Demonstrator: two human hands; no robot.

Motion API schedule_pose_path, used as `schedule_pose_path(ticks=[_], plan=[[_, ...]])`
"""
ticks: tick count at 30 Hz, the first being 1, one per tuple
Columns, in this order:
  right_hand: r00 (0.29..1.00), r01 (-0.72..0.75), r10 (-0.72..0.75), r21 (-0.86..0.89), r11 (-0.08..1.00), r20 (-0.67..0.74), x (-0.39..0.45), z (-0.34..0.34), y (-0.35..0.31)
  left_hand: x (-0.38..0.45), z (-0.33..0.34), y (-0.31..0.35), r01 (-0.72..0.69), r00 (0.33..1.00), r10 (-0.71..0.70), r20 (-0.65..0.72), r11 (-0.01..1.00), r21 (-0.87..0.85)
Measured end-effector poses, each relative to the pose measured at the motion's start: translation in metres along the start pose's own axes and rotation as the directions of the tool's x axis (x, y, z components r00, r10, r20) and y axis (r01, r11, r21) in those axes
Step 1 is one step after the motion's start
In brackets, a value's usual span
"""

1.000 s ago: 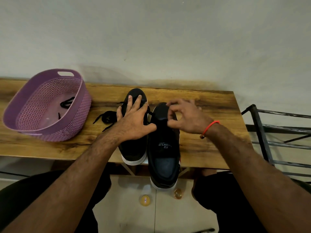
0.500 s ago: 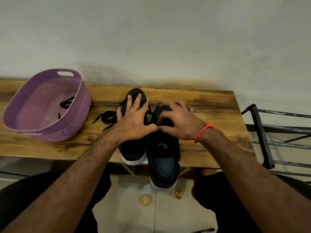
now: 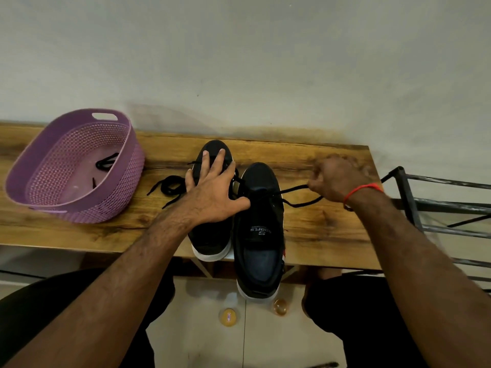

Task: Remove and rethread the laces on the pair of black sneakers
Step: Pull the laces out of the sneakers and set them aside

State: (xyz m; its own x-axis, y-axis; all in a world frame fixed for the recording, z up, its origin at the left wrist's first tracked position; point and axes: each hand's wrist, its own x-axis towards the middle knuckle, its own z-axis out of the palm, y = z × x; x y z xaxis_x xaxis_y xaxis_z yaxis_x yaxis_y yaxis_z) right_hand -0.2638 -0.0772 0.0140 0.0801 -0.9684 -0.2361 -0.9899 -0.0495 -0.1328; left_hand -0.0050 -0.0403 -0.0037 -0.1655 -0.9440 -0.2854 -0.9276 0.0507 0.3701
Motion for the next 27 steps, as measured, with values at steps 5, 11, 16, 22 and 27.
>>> schedule_pose_path(ticks=[5,11,16,22,27], plan=[[0.900,0.428,-0.434,0.124,0.895,0.030,-0.011,0.013,-0.057,0.001,0.001,-0.003,-0.012,1.000,0.012,-0.004,1.000,0.011],[0.879,0.476,-0.477,0.076,0.876,-0.016,-0.011,0.020,-0.058,0.000,0.001,-0.004,-0.022,1.000,0.022,-0.004,1.000,0.011],[0.906,0.421,-0.423,0.128,0.898,-0.014,-0.010,0.015,-0.048,0.001,0.002,-0.004,-0.025,1.000,0.025,-0.004,1.000,0.019],[0.870,0.492,-0.492,0.004,0.871,0.032,-0.020,0.031,-0.075,0.002,0.002,-0.004,-0.020,1.000,0.020,0.002,0.999,0.025],[0.872,0.490,-0.490,0.028,0.871,-0.006,-0.017,0.015,-0.060,0.002,0.002,-0.004,-0.021,1.000,0.021,0.004,0.999,0.035]])
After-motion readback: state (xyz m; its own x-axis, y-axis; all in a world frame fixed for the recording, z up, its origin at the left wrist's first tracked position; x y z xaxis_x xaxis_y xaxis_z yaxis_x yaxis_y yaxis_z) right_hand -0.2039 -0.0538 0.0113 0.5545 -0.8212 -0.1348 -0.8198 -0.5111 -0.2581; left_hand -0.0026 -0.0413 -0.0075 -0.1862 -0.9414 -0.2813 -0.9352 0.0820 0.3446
